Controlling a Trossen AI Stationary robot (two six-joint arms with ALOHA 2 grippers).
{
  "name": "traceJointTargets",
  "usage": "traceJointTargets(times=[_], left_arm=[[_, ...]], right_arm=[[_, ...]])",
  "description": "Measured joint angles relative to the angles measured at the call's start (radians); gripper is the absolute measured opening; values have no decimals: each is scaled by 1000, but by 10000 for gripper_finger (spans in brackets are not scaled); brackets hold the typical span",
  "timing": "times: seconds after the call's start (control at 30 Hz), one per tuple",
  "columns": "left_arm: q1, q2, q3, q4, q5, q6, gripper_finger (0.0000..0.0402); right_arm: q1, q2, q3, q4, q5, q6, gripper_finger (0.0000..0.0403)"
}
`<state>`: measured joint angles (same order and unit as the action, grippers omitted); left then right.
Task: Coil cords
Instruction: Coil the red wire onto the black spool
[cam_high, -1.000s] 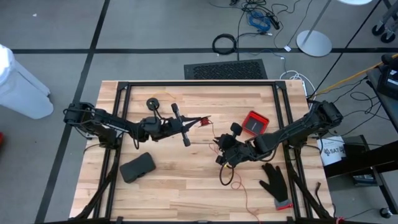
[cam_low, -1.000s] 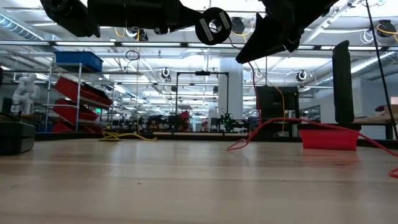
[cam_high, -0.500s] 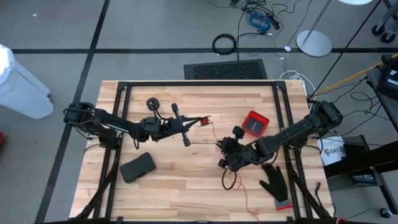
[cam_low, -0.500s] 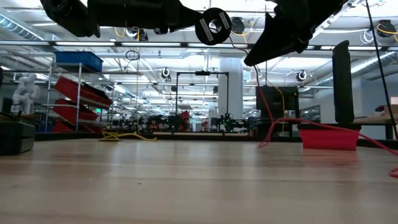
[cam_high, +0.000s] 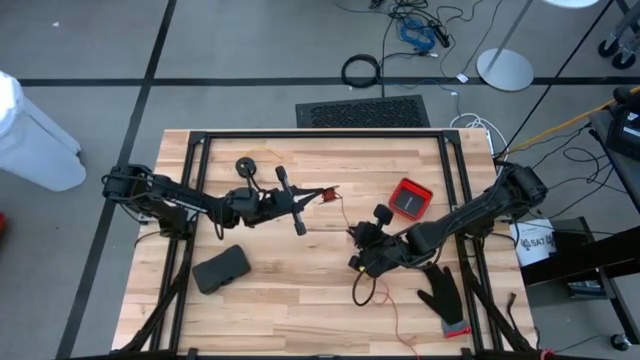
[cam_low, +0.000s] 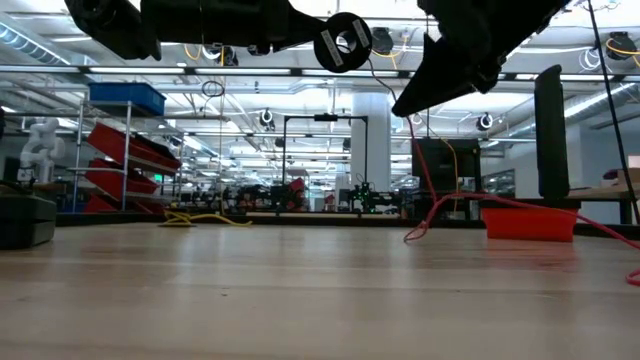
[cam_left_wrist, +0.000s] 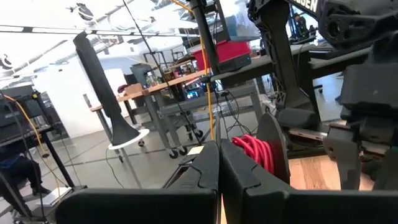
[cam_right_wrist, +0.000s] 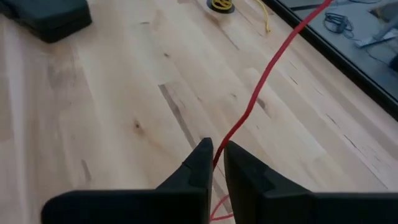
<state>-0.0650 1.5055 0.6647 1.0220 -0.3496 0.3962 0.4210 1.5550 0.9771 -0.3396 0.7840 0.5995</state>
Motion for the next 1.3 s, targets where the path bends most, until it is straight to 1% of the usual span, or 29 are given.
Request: traceJointTargets(times=[0.13,0.3,0.37,0.43,0.57,0.77,0.87,1.03,1.1,1.17,1.23,1.3], left_arm=[[0,0,0,0,0,-12,0],[0,0,0,6,1,-25,0],[0,0,0,6,1,-25,0],[0,0,0,7,1,-25,0],[1,10,0,13,2,-24,0],[19,36,0,22,1,-24,0],[28,37,0,21,0,-24,0],[31,37,0,9,-14,-17,0],[31,37,0,-5,-23,-7,0],[31,37,0,-11,-34,2,0],[31,37,0,-11,-37,3,0],[31,37,0,-11,-37,3,0]], right_arm=[[-17,36,0,34,29,17,4],[-85,64,6,106,16,-12,1],[-110,65,17,126,-9,-36,1],[-131,65,33,153,-30,-69,1],[-164,65,85,154,-31,-128,1],[-178,65,152,156,-64,-185,0],[-172,65,176,156,-98,-194,0],[-149,65,219,153,-98,-241,0],[-138,64,251,134,-91,-264,0],[-127,62,288,77,-60,-273,0],[-121,61,335,-41,-28,-261,0],[-117,59,379,-177,-6,-215,0]])
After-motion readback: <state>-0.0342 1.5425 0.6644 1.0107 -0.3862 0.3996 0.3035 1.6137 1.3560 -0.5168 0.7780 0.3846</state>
